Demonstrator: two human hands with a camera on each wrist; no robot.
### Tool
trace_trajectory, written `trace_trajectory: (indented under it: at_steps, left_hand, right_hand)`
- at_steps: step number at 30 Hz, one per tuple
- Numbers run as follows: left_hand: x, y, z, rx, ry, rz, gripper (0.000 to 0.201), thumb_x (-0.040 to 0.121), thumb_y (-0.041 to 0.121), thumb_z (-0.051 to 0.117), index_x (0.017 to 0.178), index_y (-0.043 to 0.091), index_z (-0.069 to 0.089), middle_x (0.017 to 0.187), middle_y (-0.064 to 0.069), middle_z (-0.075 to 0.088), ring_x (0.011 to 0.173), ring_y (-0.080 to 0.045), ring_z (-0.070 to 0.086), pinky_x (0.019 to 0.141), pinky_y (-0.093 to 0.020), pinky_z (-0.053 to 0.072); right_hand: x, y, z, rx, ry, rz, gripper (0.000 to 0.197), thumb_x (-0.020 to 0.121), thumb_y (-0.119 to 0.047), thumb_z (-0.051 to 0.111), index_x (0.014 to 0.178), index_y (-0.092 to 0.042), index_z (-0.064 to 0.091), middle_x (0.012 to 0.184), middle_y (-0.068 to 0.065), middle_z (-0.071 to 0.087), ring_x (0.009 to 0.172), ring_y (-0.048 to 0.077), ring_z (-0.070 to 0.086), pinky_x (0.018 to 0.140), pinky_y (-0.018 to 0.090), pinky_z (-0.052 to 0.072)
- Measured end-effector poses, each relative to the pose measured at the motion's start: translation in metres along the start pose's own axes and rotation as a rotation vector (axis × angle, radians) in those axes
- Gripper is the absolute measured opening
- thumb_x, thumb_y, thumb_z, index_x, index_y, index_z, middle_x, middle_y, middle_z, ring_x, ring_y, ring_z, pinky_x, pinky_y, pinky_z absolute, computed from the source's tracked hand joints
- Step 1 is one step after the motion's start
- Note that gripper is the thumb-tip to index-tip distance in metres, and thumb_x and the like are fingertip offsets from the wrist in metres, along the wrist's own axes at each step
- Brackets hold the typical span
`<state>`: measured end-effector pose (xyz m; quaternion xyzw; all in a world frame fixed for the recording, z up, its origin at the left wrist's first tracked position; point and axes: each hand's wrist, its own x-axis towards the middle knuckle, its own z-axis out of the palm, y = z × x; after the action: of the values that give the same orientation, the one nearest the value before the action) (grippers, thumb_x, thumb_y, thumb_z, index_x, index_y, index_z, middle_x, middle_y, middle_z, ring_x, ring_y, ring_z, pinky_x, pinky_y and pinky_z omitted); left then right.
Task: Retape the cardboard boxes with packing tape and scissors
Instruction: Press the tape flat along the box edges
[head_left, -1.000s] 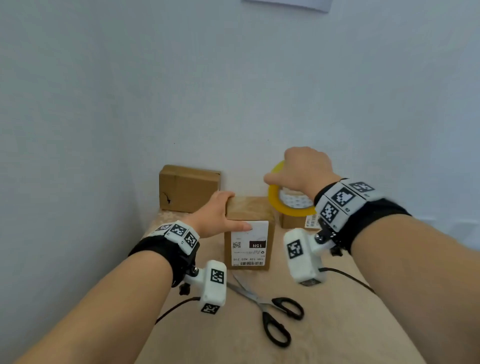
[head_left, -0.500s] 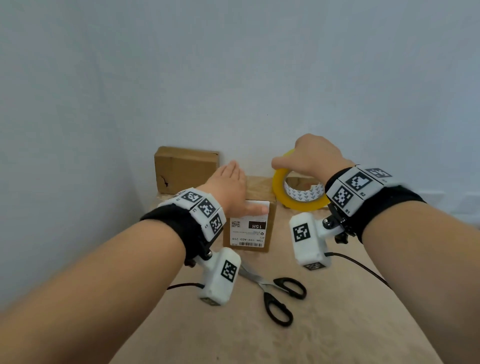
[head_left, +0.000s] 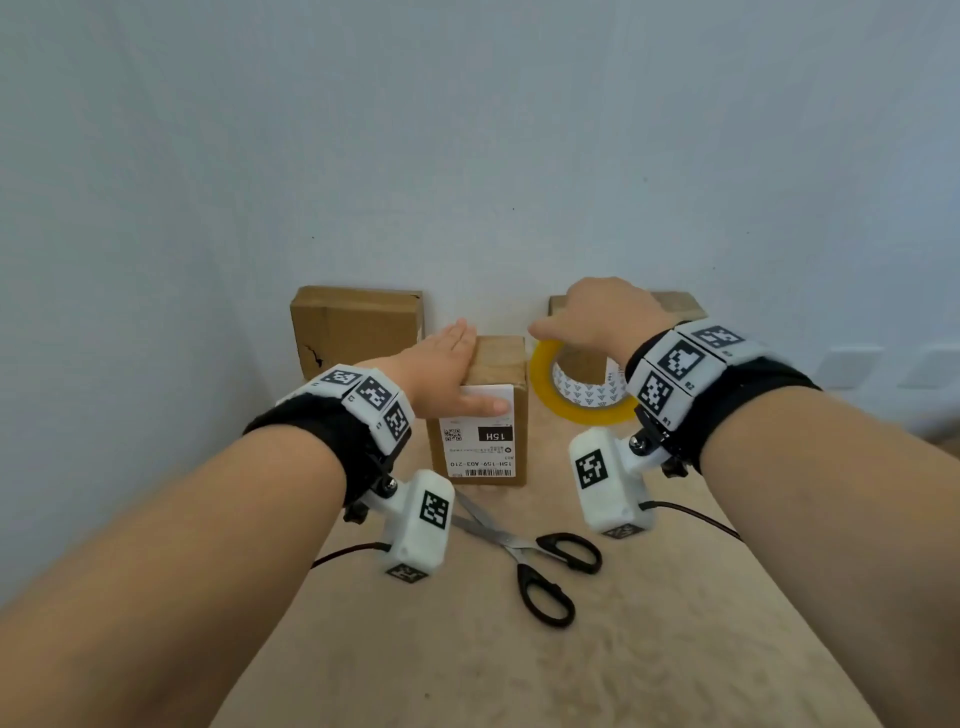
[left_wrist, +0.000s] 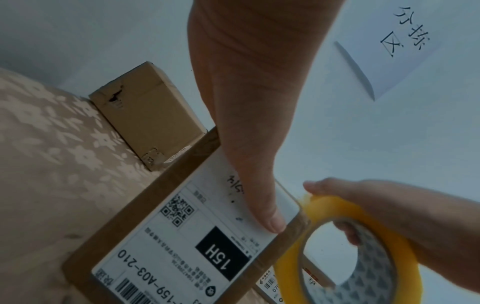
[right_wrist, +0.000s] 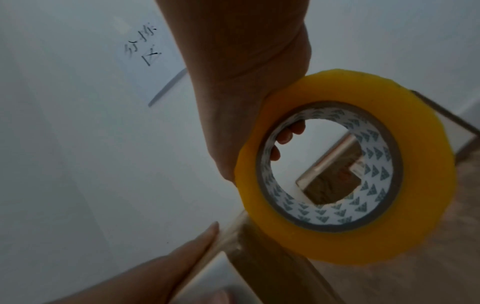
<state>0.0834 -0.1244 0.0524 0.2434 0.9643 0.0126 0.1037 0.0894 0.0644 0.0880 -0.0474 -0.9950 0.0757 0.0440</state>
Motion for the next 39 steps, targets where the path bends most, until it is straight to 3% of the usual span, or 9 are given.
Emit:
trace_trajectory:
  at_steps: [6,9,12,16,20,27,32,35,39]
  left_hand:
    - [0.002,0.000,0.002,0.013,-0.008,0.017,0.107,0.084,0.066,0.048,0.149,0.005,-0.012,0.159,-0.009,-0.014,0.147,-0.018,-0.007,0.117,-0.032,0.001]
    - [0.002,-0.003,0.002,0.023,-0.004,0.016,0.108,0.083,0.068,0.046,0.149,0.006,-0.012,0.159,-0.009,-0.013,0.147,-0.019,-0.007,0.117,-0.034,0.002]
    - [0.007,0.003,0.001,0.108,-0.010,-0.022,0.112,0.080,0.075,0.043,0.149,0.007,-0.012,0.158,-0.013,-0.012,0.147,-0.024,-0.005,0.119,-0.038,0.004]
    - [0.020,0.027,0.005,0.204,0.004,-0.002,0.109,0.080,0.078,0.037,0.151,0.010,-0.010,0.158,-0.015,-0.010,0.147,-0.028,-0.006,0.119,-0.045,0.004]
    - [0.020,0.018,0.004,0.137,0.035,0.098,0.098,0.086,0.071,0.035,0.151,0.012,-0.007,0.160,-0.008,-0.010,0.147,-0.021,-0.005,0.118,-0.044,0.002]
    - [0.007,-0.011,-0.005,0.188,-0.035,-0.041,0.118,0.072,0.084,0.031,0.149,0.005,-0.011,0.159,-0.011,-0.012,0.147,-0.020,-0.007,0.118,-0.041,-0.002]
    - [0.027,0.019,-0.005,0.086,0.066,0.070,0.117,0.066,0.081,0.054,0.152,0.019,0.003,0.157,-0.007,0.017,0.143,-0.026,0.019,0.113,-0.052,0.018]
    - [0.030,0.013,-0.001,0.075,0.100,0.047,0.111,0.066,0.073,0.064,0.150,0.024,0.011,0.150,-0.005,0.028,0.136,-0.028,0.028,0.108,-0.055,0.028]
    - [0.025,0.012,0.009,0.037,0.213,0.073,0.098,0.069,0.062,0.066,0.148,0.026,0.019,0.145,-0.003,0.032,0.133,-0.027,0.030,0.108,-0.055,0.025]
  right_hand:
    - [-0.003,0.014,0.018,0.081,-0.054,0.011,0.062,0.088,-0.060,0.050,0.120,-0.008,0.059,0.127,0.013,0.059,0.114,0.030,0.054,0.090,0.037,0.044]
    - [-0.002,0.016,0.025,-0.006,-0.075,0.005,0.068,0.082,-0.075,0.045,0.101,-0.012,0.061,0.116,0.010,0.064,0.099,0.027,0.058,0.083,0.037,0.047]
    - [0.001,0.017,0.034,-0.023,-0.090,0.012,0.084,0.078,-0.083,0.038,0.115,-0.011,0.062,0.101,0.007,0.064,0.096,0.027,0.059,0.079,0.037,0.046]
    - [0.005,0.017,0.038,-0.060,-0.103,0.023,0.074,0.077,-0.084,0.036,0.088,-0.014,0.056,0.068,-0.002,0.048,0.079,0.022,0.054,0.075,0.035,0.048]
    - [0.005,0.021,0.038,-0.018,-0.094,0.030,0.077,0.074,-0.086,0.039,0.072,-0.010,0.054,0.066,-0.001,0.052,0.072,0.020,0.056,0.072,0.035,0.049]
    - [0.004,0.013,0.044,0.091,-0.101,-0.007,0.077,0.076,-0.085,0.038,0.067,-0.011,0.057,0.064,0.003,0.061,0.063,0.018,0.059,0.058,0.031,0.042]
    - [0.000,0.007,0.040,0.115,-0.085,-0.051,0.073,0.079,-0.079,0.041,0.061,-0.010,0.054,0.057,0.004,0.057,0.057,0.019,0.057,0.052,0.030,0.036]
    - [-0.007,0.017,0.047,0.317,-0.042,-0.074,0.065,0.082,-0.072,0.047,0.074,-0.009,0.058,0.071,0.004,0.061,0.070,0.020,0.057,0.058,0.031,0.038]
    - [-0.027,0.040,0.070,0.807,0.056,-0.035,0.057,0.085,-0.060,0.057,0.082,-0.004,0.060,0.077,0.006,0.058,0.075,0.020,0.055,0.072,0.036,0.042]
